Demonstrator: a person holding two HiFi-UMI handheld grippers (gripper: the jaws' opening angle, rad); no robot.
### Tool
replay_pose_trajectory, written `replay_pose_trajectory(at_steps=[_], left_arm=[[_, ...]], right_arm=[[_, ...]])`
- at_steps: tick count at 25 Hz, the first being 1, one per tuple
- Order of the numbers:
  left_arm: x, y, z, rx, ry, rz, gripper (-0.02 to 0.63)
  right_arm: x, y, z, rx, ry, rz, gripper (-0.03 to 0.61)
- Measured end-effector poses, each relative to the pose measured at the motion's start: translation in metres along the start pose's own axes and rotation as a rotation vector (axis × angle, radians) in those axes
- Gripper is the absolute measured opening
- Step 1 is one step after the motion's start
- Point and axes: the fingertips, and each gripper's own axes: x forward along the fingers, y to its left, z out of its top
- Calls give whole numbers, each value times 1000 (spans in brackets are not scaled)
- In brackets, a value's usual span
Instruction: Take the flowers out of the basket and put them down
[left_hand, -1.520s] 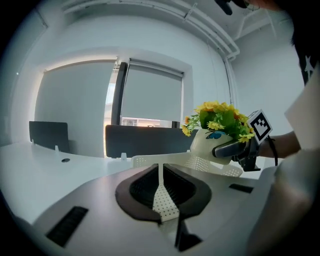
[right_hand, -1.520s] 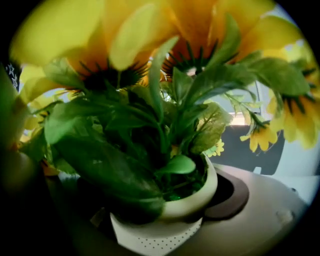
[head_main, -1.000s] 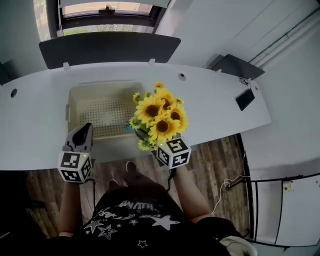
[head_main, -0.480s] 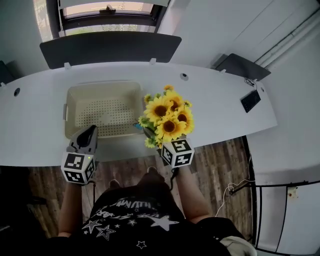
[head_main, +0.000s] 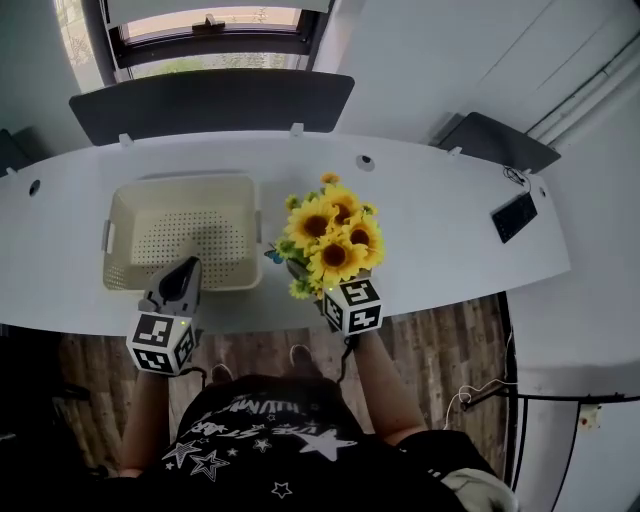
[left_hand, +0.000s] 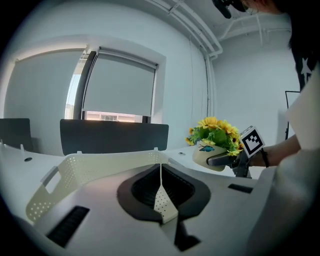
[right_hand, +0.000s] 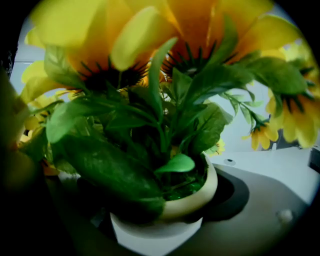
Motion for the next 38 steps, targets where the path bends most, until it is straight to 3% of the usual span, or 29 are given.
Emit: replay_pose_trajectory(at_steps=[9,20,32,38], left_arm=[[43,-57,-2,3,29,15,17],[62,-109,-6,17,47,95,17],[75,-143,-21,0,86,153,17],[77,-153,-30,-13,104,162,17]], right_arm=[[-3,-47,-38,-11,50,85,534],[-4,-94,-85,-40,128,154,534],[2,-114,-115,-65,183,251,534],[3,-121,-129,-72,210,248,534]])
